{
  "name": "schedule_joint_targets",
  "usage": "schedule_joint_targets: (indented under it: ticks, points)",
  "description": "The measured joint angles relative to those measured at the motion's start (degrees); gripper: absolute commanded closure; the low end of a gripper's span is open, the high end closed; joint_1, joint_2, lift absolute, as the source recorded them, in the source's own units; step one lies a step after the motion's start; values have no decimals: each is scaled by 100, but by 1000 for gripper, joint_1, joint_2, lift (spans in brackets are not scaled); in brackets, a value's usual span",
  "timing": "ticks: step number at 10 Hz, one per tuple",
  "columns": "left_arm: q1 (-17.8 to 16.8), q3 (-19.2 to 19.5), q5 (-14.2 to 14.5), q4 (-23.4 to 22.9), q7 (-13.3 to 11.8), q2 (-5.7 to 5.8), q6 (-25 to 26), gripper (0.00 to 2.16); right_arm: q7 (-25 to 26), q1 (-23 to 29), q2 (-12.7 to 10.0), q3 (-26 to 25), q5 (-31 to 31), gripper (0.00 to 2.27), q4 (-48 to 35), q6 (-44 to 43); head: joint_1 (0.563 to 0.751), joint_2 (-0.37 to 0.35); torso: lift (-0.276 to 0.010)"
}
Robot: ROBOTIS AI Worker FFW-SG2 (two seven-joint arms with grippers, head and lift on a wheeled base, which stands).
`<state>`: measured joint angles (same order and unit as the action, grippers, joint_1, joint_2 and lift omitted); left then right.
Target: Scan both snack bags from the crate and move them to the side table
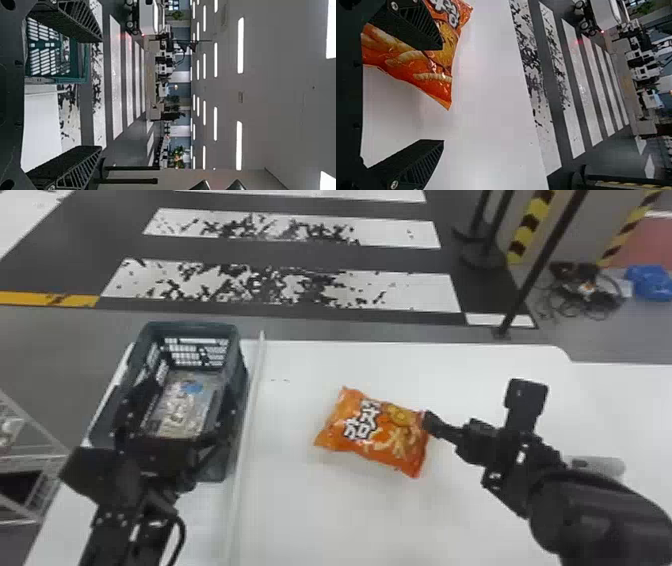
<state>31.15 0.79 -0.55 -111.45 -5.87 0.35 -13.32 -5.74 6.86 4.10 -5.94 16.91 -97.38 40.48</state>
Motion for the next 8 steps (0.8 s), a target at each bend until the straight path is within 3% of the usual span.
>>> schedule_joint_targets:
  ticks: [3, 8]
  points:
    - [67, 24, 63, 12, -45, -16, -43, 33, -92, -650, 35, -345, 676, 83, 234, 1336, 695, -20, -29]
    - [123, 26, 80, 2, -55, -17, -43, 33, -256, -1443, 58, -532, 997, 83, 1301, 1749, 695, -6, -29]
